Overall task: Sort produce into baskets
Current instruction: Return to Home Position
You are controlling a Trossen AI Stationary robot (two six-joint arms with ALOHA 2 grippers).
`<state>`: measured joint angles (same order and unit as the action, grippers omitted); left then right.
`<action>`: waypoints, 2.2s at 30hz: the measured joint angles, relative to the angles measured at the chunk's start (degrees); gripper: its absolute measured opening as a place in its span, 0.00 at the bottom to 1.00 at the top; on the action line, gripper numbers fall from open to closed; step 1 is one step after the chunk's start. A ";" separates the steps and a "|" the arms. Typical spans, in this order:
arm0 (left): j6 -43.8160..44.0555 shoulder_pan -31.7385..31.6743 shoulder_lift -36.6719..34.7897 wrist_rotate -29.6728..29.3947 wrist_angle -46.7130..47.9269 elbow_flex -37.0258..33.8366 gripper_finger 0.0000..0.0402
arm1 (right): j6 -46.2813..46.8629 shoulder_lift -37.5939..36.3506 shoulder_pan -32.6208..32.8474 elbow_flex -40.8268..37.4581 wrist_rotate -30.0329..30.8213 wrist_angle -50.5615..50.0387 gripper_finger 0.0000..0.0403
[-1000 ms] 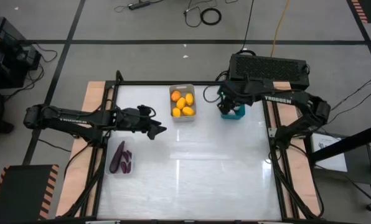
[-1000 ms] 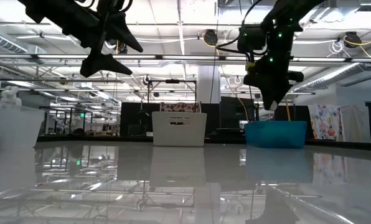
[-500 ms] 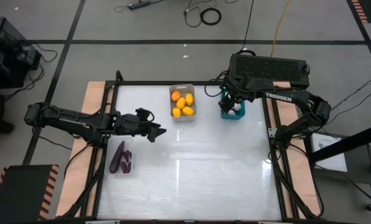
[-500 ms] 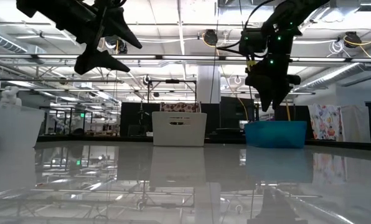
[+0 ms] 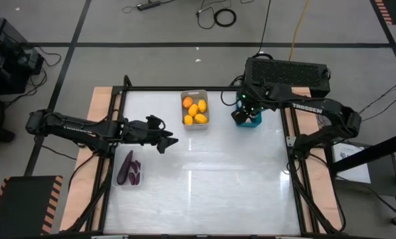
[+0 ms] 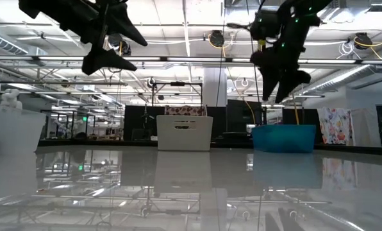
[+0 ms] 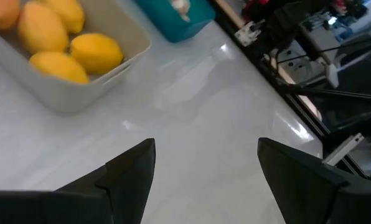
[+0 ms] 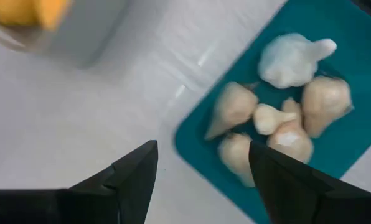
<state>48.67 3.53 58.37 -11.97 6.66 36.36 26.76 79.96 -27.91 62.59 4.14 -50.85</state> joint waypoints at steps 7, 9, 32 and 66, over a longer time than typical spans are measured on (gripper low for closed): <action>-8.22 -2.14 0.00 3.22 -5.21 0.04 0.72 | 6.34 -6.10 6.23 0.00 0.00 0.95 0.61; -10.25 -2.72 0.00 3.85 -6.49 0.05 0.72 | 7.75 -7.54 8.49 0.00 0.00 0.99 0.61; -25.48 -7.68 -13.94 4.68 -9.05 2.66 0.72 | 10.19 -15.73 28.20 0.02 0.00 25.40 0.61; -19.04 -7.52 -37.29 -2.56 14.64 0.64 0.72 | -9.32 -37.01 28.71 -13.62 4.87 31.36 0.61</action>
<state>29.63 -3.99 21.08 -14.53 21.30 37.00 17.44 42.95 0.80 48.96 9.02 -19.49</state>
